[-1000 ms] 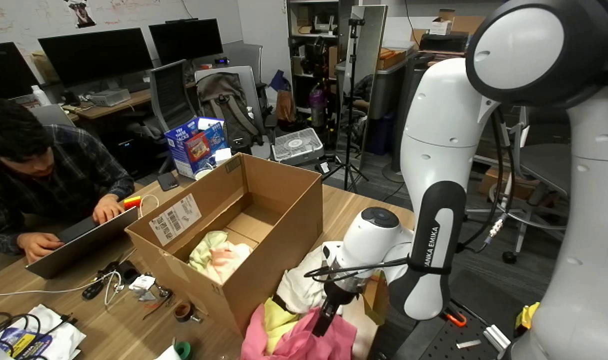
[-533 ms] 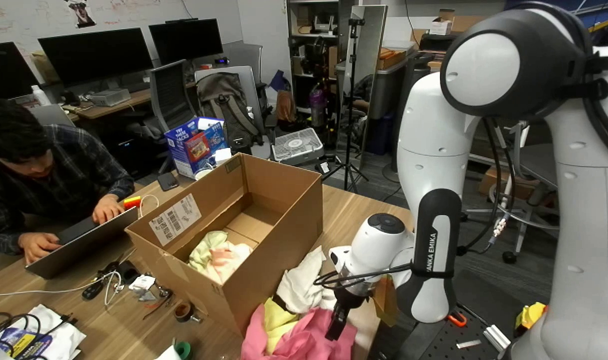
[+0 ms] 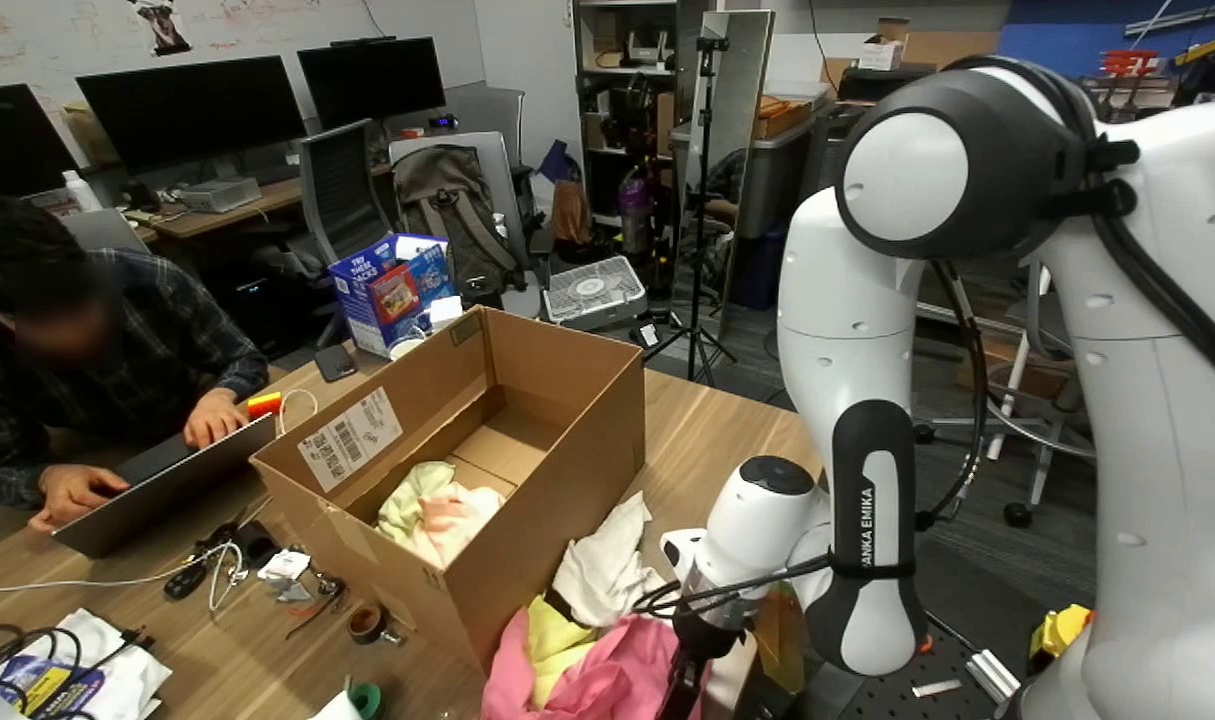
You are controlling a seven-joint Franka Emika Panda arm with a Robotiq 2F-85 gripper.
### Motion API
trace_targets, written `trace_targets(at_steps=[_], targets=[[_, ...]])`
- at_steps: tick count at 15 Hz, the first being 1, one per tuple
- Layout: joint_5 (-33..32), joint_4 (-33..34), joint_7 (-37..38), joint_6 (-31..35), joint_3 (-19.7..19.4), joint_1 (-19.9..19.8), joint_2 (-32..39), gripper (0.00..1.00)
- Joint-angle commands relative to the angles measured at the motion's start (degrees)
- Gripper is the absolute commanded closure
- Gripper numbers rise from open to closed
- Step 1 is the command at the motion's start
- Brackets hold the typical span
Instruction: Pick the clothes on the table and put them in the box
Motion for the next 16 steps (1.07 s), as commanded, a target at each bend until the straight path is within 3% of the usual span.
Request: trace_targets(at_steps=[1,7,16], targets=[[-2.6,0.0,1.9,2.8,-0.3,-0.5,1.6,0.0],[-1.1,0.0,-1.9,6.1,-3.4,0.7,2.9,0.0],[5.4,0.6,-13.4,8.8,-13.4,5.1,3.8,0.0]])
